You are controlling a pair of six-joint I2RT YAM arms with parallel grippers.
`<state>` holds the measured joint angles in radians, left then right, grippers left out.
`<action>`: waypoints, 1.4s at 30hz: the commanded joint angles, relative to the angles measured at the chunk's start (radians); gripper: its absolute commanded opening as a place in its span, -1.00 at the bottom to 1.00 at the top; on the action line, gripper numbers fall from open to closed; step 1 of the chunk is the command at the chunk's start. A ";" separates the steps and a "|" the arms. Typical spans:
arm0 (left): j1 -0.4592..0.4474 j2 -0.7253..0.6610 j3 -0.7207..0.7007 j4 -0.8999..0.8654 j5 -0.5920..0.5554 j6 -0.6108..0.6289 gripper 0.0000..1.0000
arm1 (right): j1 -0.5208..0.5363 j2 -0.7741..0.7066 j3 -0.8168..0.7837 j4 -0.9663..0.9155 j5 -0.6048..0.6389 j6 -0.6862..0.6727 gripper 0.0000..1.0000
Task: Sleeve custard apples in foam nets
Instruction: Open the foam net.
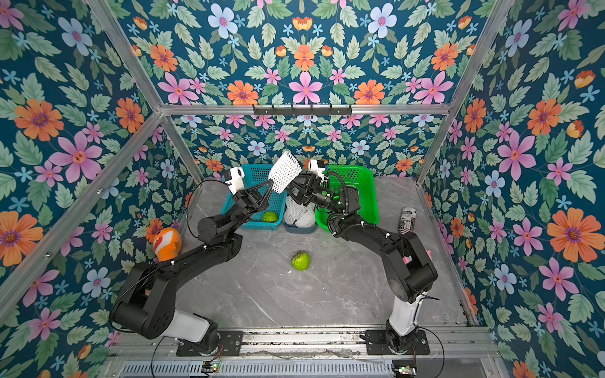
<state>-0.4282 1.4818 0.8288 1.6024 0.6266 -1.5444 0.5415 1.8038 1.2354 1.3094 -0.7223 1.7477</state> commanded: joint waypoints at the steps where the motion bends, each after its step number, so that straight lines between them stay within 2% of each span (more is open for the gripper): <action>1: 0.001 0.009 0.010 0.118 0.009 0.012 -1.00 | 0.020 0.010 0.029 0.116 -0.011 0.105 0.22; 8: 0.009 0.022 -0.022 0.119 0.013 0.015 -1.00 | 0.021 -0.010 0.065 0.116 -0.026 0.144 0.16; 13: 0.013 0.015 -0.036 0.119 0.015 0.018 -1.00 | 0.021 -0.022 0.065 0.116 -0.029 0.140 0.03; 18: 0.027 0.009 -0.043 0.118 0.019 0.009 -1.00 | 0.015 -0.021 0.056 0.116 -0.033 0.136 -0.25; 26: 0.032 0.010 -0.051 0.119 0.050 -0.005 -1.00 | -0.012 -0.036 0.028 0.115 -0.044 0.104 -0.85; 29: 0.032 0.007 -0.056 0.118 0.051 -0.003 -1.00 | -0.012 -0.037 0.025 0.114 -0.046 0.093 -0.96; 31: 0.032 0.009 -0.058 0.119 0.047 -0.009 -1.00 | -0.013 -0.033 0.027 0.116 -0.054 0.089 -0.83; 33: 0.032 0.014 -0.051 0.118 0.049 -0.011 -1.00 | -0.010 -0.030 0.039 0.116 -0.070 0.084 -0.39; 34: 0.031 0.015 -0.048 0.118 0.048 -0.014 -1.00 | -0.010 -0.030 0.041 0.116 -0.072 0.083 -0.28; 36: 0.030 0.014 -0.036 0.118 0.053 -0.018 -1.00 | -0.010 -0.025 0.033 0.114 -0.071 0.074 -0.12; 42: 0.031 0.005 -0.023 0.119 0.038 -0.028 -1.00 | -0.008 0.003 0.005 0.116 -0.058 0.066 0.15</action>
<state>-0.3977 1.4925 0.7998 1.6070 0.6624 -1.5642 0.5312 1.8011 1.2453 1.3636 -0.7818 1.7988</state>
